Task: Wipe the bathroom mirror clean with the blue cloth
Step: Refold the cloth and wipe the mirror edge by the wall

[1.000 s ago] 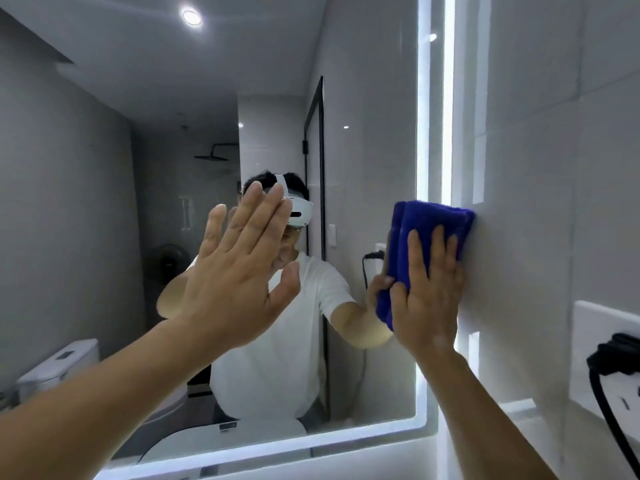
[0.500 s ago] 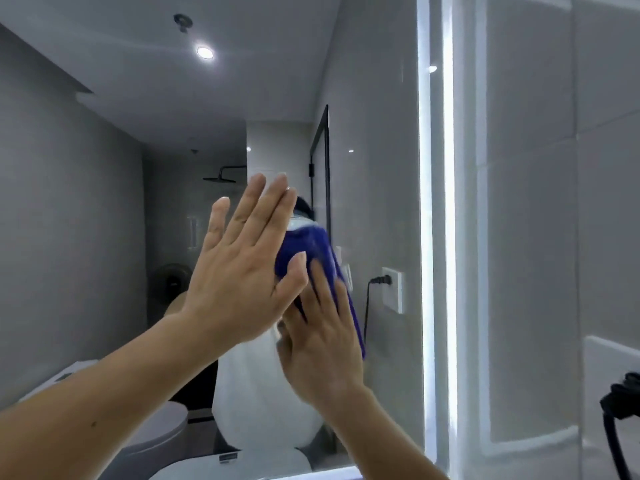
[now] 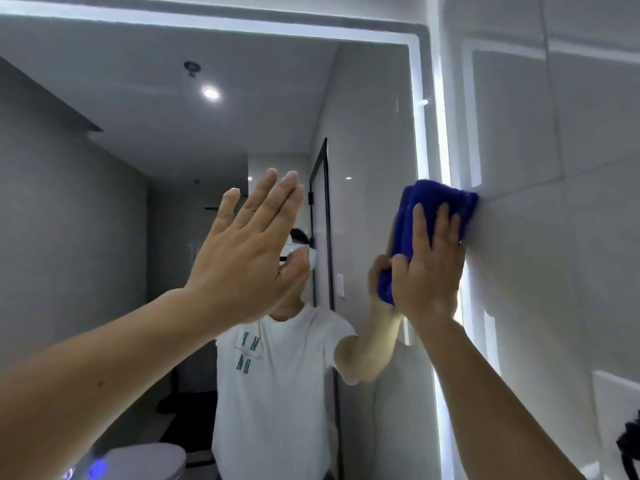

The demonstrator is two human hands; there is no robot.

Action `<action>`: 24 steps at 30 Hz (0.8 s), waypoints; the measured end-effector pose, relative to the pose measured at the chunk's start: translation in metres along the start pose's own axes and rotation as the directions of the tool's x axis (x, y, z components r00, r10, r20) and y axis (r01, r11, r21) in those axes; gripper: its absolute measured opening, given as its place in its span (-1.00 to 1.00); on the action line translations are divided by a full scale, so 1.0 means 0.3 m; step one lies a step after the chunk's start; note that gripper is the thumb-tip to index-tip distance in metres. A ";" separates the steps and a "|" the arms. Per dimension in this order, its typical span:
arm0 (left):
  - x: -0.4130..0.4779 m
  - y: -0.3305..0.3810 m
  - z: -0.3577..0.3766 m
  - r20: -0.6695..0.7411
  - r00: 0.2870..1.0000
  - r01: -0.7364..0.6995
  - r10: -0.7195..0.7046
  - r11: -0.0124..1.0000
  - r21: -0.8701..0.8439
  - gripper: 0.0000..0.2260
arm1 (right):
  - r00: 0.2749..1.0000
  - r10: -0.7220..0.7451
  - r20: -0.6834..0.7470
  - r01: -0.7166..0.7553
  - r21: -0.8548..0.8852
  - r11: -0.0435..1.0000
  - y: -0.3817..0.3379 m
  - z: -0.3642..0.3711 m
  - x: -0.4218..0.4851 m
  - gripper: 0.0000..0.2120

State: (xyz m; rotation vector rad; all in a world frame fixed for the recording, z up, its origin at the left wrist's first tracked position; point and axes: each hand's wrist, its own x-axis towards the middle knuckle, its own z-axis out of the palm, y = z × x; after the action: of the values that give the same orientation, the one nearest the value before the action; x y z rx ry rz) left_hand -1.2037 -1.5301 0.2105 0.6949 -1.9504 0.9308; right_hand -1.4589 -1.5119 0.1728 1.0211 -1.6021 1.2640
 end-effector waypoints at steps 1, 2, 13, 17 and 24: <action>0.008 -0.015 -0.003 -0.011 1.000 -0.006 0.006 1.000 0.004 -0.40 | 1.000 0.006 -0.010 -0.006 0.008 1.000 -0.021 -0.003 0.046 -0.37; 0.015 -0.029 -0.005 -0.023 1.000 -0.006 0.006 1.000 0.002 -0.39 | 1.000 0.011 -0.013 -0.010 0.011 1.000 -0.044 -0.004 0.090 -0.38; 0.100 -0.021 -0.015 -0.086 0.996 0.007 -0.010 0.999 -0.031 -0.38 | 0.921 -0.390 0.010 0.389 0.056 0.920 -0.283 0.038 0.007 -0.32; 0.124 -0.023 -0.026 -0.075 0.997 0.033 -0.032 0.999 0.013 -0.37 | 0.887 -0.457 0.060 0.456 0.037 0.889 -0.194 0.092 -0.339 -0.21; 0.137 -0.064 0.002 -0.070 0.997 0.025 -0.023 1.000 0.019 -0.38 | 0.977 -0.211 -0.012 0.211 0.024 0.977 -0.104 0.066 -0.165 -0.30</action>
State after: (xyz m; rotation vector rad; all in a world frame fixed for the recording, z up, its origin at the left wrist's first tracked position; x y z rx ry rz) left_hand -1.2098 -1.5463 0.2524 0.6869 -1.8698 0.9487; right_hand -1.4161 -1.5315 0.1327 1.1664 -1.4318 1.1451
